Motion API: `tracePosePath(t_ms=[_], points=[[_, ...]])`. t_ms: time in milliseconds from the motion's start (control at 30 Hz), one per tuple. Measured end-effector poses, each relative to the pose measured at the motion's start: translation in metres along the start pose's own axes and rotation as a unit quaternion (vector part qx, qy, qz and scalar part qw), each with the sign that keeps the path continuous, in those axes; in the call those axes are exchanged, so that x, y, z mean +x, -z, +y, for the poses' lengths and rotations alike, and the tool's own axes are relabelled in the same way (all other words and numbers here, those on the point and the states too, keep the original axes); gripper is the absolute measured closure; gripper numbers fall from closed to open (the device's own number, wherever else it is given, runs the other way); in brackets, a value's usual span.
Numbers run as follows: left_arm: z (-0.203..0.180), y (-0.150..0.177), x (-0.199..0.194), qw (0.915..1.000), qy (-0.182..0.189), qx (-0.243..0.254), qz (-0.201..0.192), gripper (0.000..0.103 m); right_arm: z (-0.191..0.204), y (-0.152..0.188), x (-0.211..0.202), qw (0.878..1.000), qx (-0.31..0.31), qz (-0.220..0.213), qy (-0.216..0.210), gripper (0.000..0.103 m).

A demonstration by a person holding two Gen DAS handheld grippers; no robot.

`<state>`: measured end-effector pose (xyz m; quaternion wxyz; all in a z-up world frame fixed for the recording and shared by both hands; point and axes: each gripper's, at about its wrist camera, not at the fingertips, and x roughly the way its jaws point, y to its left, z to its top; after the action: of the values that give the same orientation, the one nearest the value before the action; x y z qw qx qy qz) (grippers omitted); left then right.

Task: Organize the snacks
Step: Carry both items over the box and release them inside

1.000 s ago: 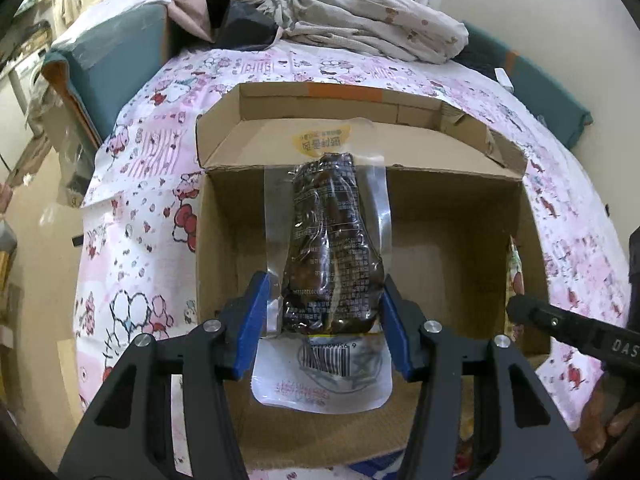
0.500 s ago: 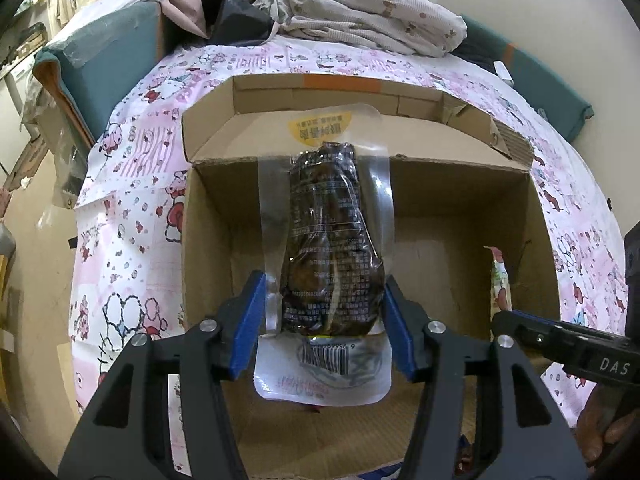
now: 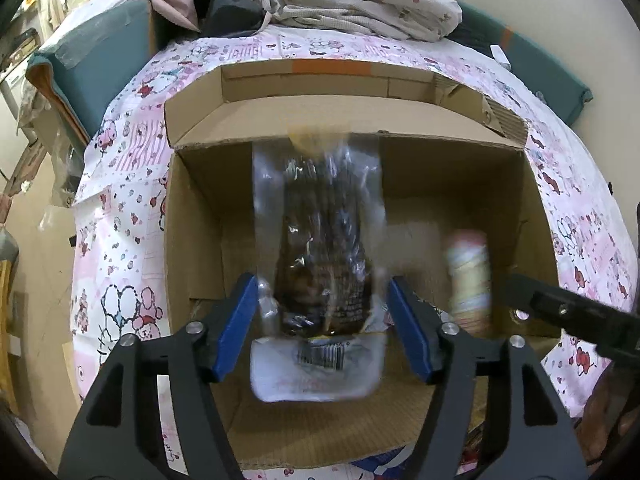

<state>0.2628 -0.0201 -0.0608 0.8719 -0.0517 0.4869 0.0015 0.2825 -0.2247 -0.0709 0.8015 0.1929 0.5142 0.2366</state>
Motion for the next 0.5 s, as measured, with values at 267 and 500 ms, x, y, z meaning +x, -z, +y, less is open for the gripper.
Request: tracePosePath(t_ms=[267,500], points=[[0.005,-0.004,-0.011,0.9996,-0.008,-0.011,-0.024,0.019,-0.005,-0.005,-0.007,1.0,0.011,-0.014,-0.001,0.028],[0.01,-0.002,-0.027,0.9988,0.003,-0.026,-0.04,0.019,0.001,-0.006,-0.021,1.0,0.009,-0.028,-0.006,0.028]])
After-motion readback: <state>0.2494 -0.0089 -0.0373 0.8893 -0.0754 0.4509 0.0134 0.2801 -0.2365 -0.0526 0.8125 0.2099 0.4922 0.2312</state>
